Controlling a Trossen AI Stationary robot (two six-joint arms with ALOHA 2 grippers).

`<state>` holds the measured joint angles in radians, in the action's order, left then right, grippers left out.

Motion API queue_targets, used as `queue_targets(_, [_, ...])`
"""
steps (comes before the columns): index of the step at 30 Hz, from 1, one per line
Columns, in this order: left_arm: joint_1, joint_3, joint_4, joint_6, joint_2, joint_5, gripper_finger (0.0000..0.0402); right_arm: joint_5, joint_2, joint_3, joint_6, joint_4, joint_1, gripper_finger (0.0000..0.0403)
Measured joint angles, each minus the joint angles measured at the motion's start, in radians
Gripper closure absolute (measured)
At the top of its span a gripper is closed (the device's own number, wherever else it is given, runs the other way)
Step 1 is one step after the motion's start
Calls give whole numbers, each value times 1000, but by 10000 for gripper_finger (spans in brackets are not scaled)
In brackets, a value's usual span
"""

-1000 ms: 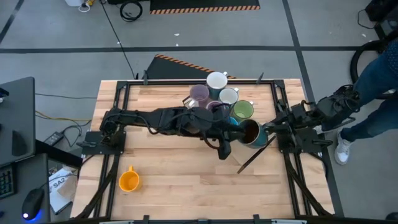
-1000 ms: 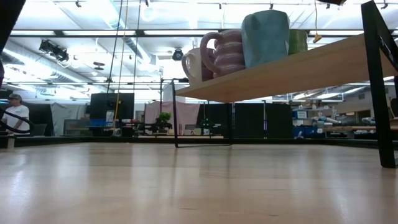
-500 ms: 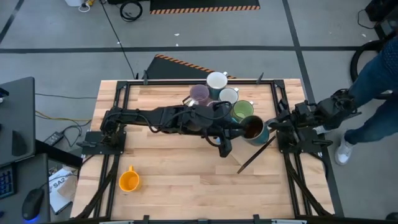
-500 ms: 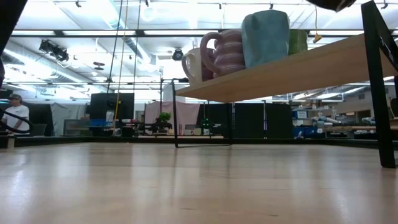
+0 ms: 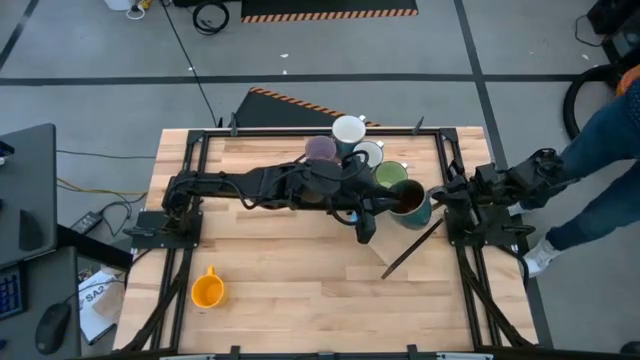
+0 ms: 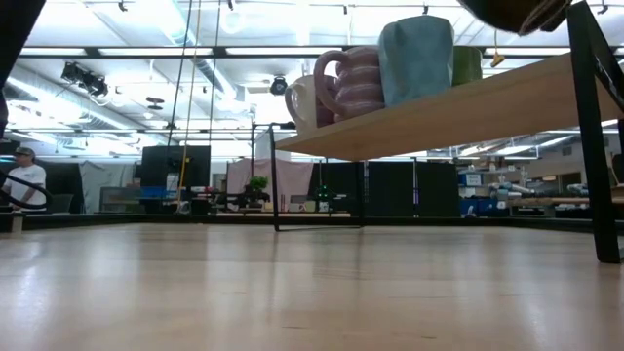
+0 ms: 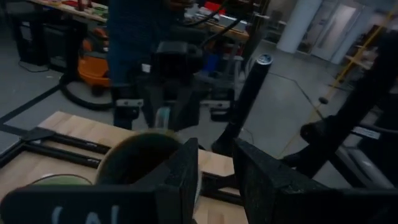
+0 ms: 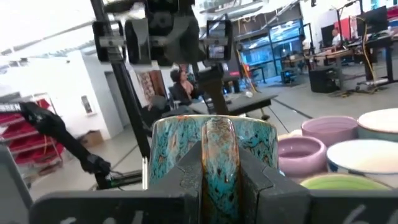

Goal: Place coffee mugs
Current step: Put the brown mug on the shelf

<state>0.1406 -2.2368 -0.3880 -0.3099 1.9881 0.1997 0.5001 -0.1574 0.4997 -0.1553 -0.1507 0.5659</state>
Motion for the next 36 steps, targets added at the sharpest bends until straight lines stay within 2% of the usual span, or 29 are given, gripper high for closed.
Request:
queue_targets(4, [-18,0,12,7,0,-103,294,-4,-2,-20,17,-12,0,348])
queue_targets(12, [-62,0,14,67,0,-134,294,-49,3,-55,24,-36,1,348])
queue_targets(19, [-125,0,17,137,0,-381,299,14,38,-76,33,-27,0,348])
queue_targets(29, [-237,0,34,98,0,-677,314,84,116,-100,-12,-87,0,348])
queue_targets(33, [-256,0,65,47,0,-710,315,84,148,-100,-23,-88,0,349])
queue_targets(36, [-263,0,79,64,0,-710,315,84,155,-100,14,-84,0,349])
